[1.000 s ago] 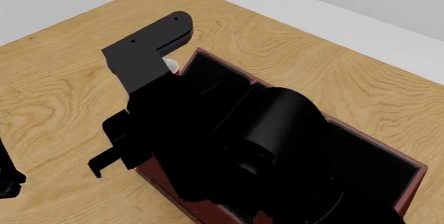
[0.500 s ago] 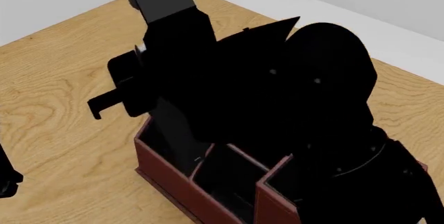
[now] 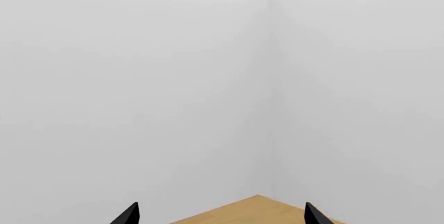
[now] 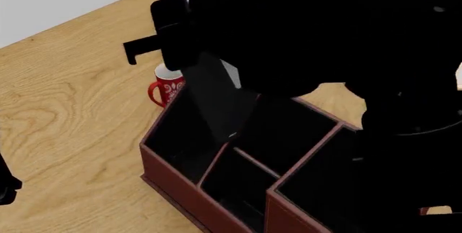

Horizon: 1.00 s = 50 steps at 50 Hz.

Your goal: Pick up the book and place it in the right compartment of the caddy.

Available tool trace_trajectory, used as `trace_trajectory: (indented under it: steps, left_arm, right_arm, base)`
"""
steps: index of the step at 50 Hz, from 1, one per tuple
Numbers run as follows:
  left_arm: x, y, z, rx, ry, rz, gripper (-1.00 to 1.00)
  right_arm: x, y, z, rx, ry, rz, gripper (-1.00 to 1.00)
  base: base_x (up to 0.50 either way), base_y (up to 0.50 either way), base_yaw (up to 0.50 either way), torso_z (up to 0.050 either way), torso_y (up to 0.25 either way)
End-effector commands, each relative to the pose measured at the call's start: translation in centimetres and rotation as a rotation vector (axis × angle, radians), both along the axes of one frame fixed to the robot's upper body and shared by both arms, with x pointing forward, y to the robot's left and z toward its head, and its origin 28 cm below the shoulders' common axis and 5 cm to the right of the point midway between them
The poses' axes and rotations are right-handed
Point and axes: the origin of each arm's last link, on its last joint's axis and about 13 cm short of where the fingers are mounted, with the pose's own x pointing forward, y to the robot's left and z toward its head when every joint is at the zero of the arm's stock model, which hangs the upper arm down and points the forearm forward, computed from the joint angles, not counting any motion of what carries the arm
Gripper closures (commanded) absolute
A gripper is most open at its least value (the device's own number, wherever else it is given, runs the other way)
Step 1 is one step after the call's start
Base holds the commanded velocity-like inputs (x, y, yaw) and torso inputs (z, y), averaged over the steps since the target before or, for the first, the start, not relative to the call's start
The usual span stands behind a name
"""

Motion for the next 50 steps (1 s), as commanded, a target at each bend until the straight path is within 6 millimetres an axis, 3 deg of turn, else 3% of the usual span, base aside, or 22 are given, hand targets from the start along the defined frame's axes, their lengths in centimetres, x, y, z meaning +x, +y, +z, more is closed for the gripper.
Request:
trace_trajectory:
  steps: [1,11,26,50]
  left_arm:
    - [0.0,0.0,0.0,-0.001,-0.003,0.001,-1.00]
    - [-0.1,0.2,0.1,-0.007,-0.005,0.004,-1.00]
    - [0.0,0.3,0.1,-0.012,-0.003,0.006,-1.00]
    - [-0.2,0.4,0.2,-0.025,0.001,0.001,-1.00]
  right_arm:
    - [-1.1,-1.9,1.9,-0.002,-0.029,-0.104,1.00]
    - [-3.0,-3.9,4.1,0.036,-0.062,-0.196,1.00]
    - [-4.3,-6.3,4.7,-0.001,-0.025,-0.347,1.00]
    - [-7.0,-7.7,5.1,-0.016,-0.011,-0.449,1.00]
  base:
    - [0.00,0.00,0.00,0.000,0.000]
    - [0.00,0.00,0.00,0.000,0.001]
    - [0.00,0.00,0.00,0.000,0.001]
    - [0.00,0.00,0.00,0.000,0.001]
